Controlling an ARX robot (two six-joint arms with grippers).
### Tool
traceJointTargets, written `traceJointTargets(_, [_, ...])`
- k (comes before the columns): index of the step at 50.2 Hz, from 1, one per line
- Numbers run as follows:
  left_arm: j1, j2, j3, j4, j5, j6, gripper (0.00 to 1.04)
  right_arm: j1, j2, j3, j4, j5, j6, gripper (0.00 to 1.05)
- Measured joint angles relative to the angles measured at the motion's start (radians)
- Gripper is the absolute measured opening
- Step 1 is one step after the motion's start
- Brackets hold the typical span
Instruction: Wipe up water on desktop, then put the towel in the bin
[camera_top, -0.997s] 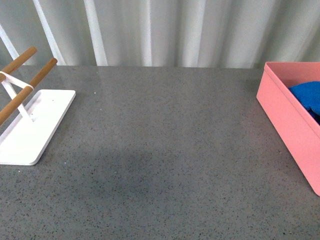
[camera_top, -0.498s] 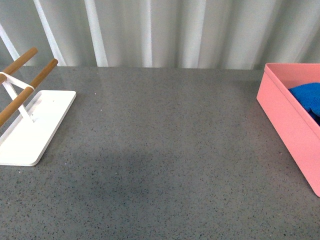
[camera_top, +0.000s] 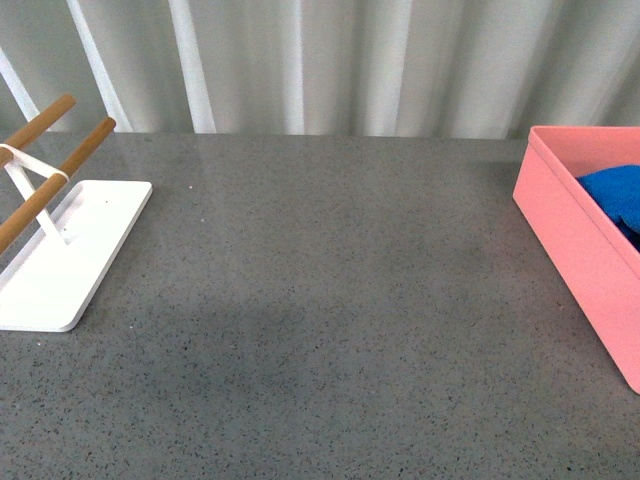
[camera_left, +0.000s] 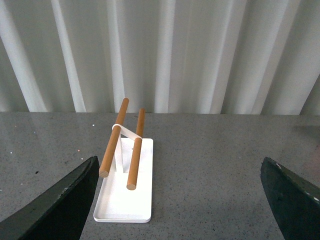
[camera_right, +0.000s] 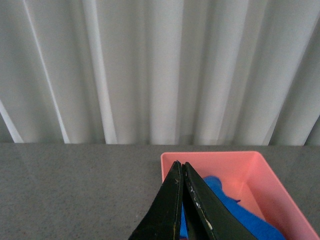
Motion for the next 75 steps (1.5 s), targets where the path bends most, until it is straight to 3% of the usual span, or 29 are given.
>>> traceJointTargets(17, [0.0, 0.0, 0.0, 0.0, 0.0, 0.0, 0.98, 0.0, -0.165, -0.183, 0.017, 0.0, 0.0, 0.03])
traceJointTargets(31, [0.0, 0.0, 0.0, 0.0, 0.0, 0.0, 0.98, 0.0, -0.335, -0.282, -0.056, 0.0, 0.001, 0.03])
traceJointTargets(75, [0.0, 0.0, 0.0, 0.0, 0.0, 0.0, 0.98, 0.0, -0.695, -0.341, -0.32, 0.003, 0.006, 0.03])
